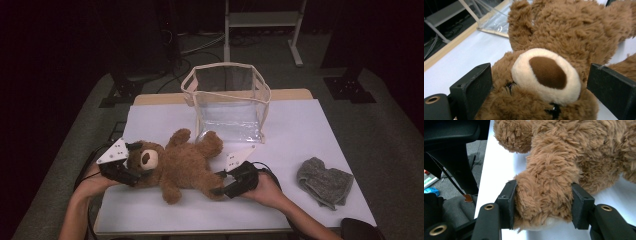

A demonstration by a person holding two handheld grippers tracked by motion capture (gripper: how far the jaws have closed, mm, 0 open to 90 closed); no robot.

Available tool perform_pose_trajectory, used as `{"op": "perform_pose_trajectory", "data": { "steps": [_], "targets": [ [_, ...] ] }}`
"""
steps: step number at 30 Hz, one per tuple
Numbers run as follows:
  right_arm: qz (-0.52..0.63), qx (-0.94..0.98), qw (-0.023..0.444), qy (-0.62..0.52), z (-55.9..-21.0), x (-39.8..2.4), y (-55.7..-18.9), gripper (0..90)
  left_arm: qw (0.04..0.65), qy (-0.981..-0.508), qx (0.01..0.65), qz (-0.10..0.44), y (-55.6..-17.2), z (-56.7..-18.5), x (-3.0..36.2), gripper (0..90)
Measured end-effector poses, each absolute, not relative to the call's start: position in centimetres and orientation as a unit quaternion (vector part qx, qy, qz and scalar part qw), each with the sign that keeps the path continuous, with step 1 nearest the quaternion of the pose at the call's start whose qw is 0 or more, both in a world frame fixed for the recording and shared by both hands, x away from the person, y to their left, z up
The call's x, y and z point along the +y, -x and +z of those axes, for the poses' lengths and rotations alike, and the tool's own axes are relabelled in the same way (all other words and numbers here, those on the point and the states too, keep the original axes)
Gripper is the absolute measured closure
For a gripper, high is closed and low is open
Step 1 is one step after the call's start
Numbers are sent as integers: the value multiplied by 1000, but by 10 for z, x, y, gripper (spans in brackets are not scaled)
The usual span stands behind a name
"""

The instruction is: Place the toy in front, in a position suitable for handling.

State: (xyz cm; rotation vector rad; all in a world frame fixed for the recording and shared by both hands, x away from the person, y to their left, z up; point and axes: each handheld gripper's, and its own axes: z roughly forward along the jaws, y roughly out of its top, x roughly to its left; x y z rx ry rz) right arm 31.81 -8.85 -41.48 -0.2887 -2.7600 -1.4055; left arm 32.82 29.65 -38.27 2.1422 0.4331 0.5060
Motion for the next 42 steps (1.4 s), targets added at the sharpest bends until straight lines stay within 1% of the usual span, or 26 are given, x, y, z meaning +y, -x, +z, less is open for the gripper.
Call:
{"op": "perform_pose_trajectory", "data": {
  "steps": [4,7,10,15,18,20,25,29,34,42],
  "targets": [
    [-455,-885,17,93,-415,-88,-319,462,413,-870,178,203,-333,-391,292,57],
    [-460,-882,19,99,-414,-89,-321,461,419,-865,186,202,-336,-393,291,41],
    [-462,-881,23,103,-414,-89,-323,461,424,-863,191,199,-339,-396,290,56],
    [-465,-878,24,108,-414,-88,-326,461,441,-849,205,206,-342,-401,292,156],
    [-466,-878,24,110,-414,-87,-327,461,444,-844,214,213,-341,-403,293,226],
    [-465,-878,26,111,-414,-86,-329,466,440,-844,218,215,-340,-403,292,257],
    [-461,-880,23,111,-412,-83,-328,519,421,-853,213,224,-339,-397,290,288],
    [-466,-877,32,113,-408,-82,-329,567,416,-853,210,234,-337,-394,288,304],
    [-472,-873,32,115,-402,-85,-330,597,431,-844,211,240,-334,-386,289,319],
    [-483,-868,31,112,-392,-88,-330,640,428,-843,206,253,-330,-373,286,329]
  ]
}}
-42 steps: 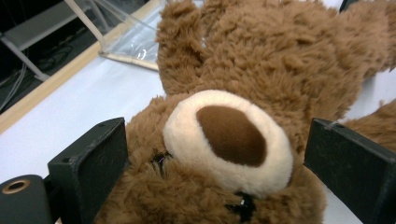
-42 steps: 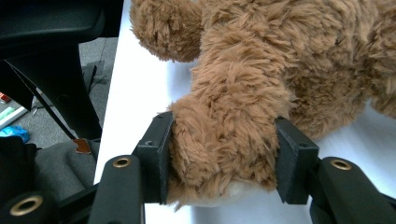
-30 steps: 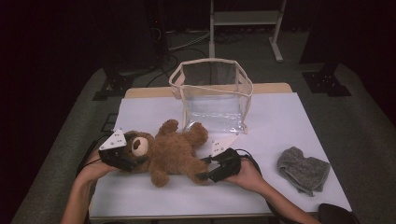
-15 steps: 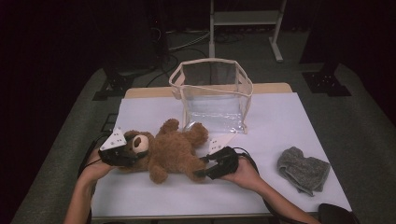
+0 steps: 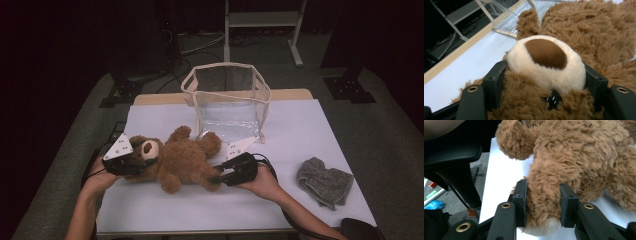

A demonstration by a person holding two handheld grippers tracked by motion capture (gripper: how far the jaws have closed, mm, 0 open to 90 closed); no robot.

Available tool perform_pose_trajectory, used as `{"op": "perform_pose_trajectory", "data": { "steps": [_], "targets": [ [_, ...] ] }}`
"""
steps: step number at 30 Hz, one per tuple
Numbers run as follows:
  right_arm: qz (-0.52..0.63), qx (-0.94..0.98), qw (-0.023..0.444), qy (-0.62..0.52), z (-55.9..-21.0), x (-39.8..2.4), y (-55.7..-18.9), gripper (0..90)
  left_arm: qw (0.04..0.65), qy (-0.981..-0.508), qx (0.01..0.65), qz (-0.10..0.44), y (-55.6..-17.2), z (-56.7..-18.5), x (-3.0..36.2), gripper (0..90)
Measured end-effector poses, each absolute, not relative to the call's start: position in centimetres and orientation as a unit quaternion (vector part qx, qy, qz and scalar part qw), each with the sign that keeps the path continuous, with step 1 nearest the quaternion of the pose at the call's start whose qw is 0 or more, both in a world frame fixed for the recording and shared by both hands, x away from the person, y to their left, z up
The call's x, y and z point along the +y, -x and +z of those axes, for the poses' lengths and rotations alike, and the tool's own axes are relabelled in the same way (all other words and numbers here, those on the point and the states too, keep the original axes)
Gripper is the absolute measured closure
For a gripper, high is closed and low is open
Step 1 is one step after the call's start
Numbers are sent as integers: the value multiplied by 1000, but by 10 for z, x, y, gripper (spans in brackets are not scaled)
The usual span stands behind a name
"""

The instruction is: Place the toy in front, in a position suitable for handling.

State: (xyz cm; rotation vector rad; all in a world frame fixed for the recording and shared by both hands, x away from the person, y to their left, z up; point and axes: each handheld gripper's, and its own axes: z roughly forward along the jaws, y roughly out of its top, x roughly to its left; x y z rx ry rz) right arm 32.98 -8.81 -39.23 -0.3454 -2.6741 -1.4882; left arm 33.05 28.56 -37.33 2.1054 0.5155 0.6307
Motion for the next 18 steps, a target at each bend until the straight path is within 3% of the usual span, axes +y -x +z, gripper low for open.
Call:
{"op": "perform_pose_trajectory", "data": {
  "steps": [10,18],
  "targets": [
    [-481,-868,29,119,-392,-89,-328,632,430,-841,210,252,-327,-371,286,333],
    [-445,-883,47,142,-406,-76,-328,396,430,-842,215,246,-327,-376,288,332]
  ]
}}
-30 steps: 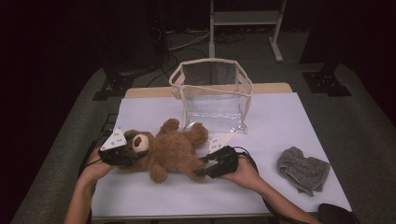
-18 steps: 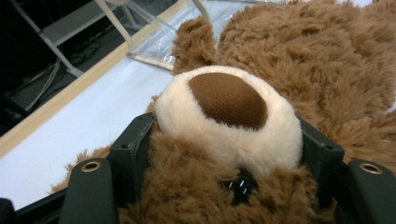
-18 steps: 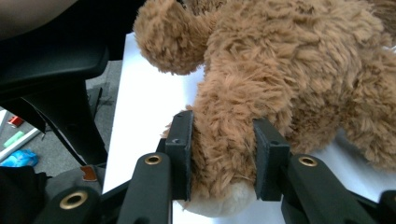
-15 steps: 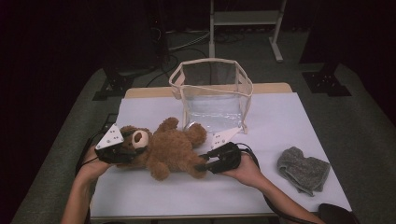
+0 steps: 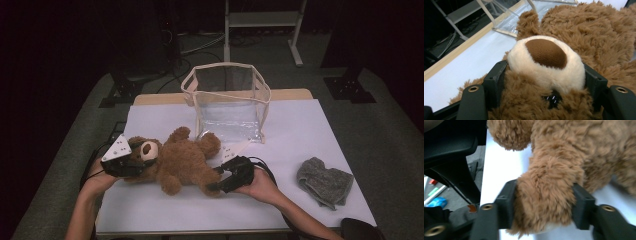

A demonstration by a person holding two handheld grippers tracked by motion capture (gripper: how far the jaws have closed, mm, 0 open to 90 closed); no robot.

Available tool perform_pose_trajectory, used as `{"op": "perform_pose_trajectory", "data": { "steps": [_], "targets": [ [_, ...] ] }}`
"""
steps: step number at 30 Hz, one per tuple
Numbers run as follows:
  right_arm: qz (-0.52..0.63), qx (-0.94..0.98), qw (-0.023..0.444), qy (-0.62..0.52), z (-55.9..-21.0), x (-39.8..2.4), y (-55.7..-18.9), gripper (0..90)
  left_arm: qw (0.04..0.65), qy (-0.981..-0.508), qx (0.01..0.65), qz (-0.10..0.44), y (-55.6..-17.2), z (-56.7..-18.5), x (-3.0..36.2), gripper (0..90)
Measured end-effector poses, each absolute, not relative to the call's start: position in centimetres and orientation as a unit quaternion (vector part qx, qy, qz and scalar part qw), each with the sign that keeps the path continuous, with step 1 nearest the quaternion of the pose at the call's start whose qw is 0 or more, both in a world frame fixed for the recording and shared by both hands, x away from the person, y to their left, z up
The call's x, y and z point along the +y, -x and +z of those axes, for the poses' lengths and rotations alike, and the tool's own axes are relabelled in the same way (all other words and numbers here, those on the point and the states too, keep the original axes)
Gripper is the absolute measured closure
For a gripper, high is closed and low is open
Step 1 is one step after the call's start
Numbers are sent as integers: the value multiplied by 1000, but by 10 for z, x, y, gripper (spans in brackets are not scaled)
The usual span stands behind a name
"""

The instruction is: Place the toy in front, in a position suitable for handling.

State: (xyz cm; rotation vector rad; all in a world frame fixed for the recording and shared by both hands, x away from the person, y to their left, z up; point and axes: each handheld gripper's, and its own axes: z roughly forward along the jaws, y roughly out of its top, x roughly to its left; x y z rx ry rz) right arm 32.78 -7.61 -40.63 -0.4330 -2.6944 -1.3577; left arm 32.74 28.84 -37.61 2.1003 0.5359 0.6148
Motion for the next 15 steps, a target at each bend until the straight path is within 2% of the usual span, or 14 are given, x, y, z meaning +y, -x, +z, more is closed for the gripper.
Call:
{"op": "perform_pose_trajectory", "data": {
  "steps": [7,13,15],
  "targets": [
    [-420,-895,37,144,-417,-63,-327,270,427,-843,216,246,-328,-376,287,331],
    [-410,-896,33,165,-429,-56,-334,258,428,-843,216,243,-329,-377,287,330],
    [-401,-899,43,168,-436,-53,-336,281,427,-844,216,243,-329,-377,287,330]
  ]
}}
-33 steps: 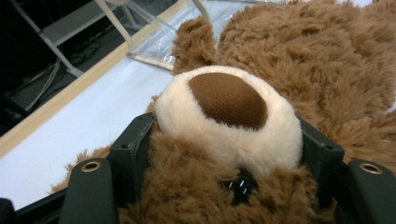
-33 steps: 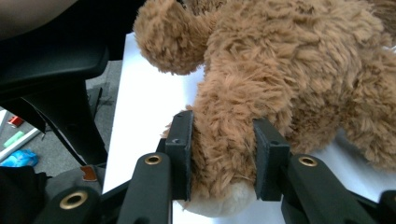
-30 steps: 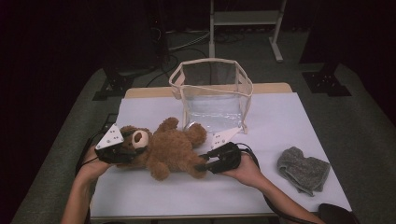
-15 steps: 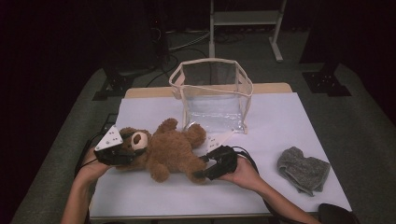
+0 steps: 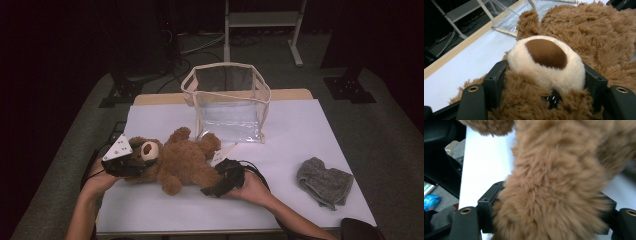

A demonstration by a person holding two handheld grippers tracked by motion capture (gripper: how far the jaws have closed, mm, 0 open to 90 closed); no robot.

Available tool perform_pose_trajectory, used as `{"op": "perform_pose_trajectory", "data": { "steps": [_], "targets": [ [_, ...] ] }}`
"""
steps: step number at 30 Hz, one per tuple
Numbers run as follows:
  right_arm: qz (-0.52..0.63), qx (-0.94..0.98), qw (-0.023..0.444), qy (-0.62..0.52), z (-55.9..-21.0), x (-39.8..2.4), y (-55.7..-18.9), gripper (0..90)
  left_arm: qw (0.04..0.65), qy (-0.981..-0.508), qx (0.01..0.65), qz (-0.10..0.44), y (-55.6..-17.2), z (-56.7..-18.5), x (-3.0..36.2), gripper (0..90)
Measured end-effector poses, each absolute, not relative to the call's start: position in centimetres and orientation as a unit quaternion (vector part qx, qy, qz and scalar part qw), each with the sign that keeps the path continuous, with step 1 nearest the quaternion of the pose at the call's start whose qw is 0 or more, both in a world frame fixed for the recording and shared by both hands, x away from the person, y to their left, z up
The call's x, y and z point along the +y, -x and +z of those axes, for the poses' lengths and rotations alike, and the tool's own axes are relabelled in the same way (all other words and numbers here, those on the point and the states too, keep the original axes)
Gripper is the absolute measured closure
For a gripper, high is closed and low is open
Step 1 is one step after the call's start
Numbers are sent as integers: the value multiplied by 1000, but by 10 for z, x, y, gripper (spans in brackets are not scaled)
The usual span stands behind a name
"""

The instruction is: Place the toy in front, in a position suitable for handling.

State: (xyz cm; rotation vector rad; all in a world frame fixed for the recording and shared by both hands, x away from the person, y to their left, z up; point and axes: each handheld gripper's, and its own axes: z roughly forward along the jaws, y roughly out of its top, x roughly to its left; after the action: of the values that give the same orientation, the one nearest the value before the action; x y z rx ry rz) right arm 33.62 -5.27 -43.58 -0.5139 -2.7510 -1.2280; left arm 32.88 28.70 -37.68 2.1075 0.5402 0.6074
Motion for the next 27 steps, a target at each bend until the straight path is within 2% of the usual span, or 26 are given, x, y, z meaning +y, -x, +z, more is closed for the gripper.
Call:
{"op": "perform_pose_trajectory", "data": {
  "steps": [4,7,20,27],
  "targets": [
    [-413,-899,20,145,-435,-50,-332,450,430,-841,220,243,-328,-378,290,330],
    [-422,-896,5,137,-429,-55,-330,517,437,-837,222,244,-326,-379,292,331],
    [-431,-895,-51,99,-390,-67,-312,558,462,-824,199,262,-313,-356,287,332],
    [-431,-895,-80,86,-366,-85,-298,561,477,-819,172,267,-306,-339,270,332]
  ]
}}
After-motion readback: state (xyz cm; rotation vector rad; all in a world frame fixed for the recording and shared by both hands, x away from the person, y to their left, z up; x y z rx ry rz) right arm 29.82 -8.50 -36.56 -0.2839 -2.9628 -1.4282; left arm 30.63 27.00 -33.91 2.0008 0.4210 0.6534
